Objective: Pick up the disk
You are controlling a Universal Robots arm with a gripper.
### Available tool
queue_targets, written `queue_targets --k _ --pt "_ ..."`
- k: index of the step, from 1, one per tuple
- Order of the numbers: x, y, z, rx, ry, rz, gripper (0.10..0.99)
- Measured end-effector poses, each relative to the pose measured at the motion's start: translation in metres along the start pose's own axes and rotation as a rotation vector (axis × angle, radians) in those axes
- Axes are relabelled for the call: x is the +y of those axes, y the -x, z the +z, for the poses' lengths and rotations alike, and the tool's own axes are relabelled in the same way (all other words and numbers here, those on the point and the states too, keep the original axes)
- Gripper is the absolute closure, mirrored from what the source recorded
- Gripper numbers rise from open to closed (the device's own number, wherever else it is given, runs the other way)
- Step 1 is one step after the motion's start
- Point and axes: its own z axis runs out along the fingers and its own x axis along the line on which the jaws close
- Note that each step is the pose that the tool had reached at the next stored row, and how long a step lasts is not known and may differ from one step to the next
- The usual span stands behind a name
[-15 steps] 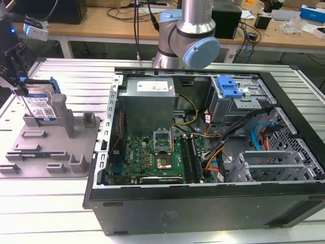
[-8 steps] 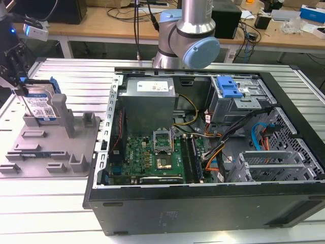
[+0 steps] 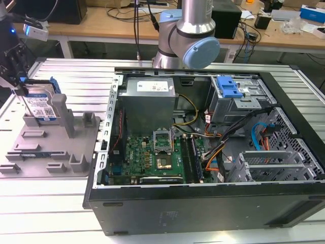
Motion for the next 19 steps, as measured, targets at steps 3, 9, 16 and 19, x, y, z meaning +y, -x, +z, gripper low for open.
queue_targets --k 3,9,16,19 --pt "0.0001 -0.0001 -0.0083 0.0002 0.000 0.000 0.722" --pt "0.0005 -0.0004 -0.0411 0.0002 0.000 0.000 0.722" --pt "0.0012 -0.0008 -0.0881 0.0002 0.000 0.000 0.722" --pt "0.0014 -0.0009 -0.1043 0.0002 0.000 0.000 0.722"
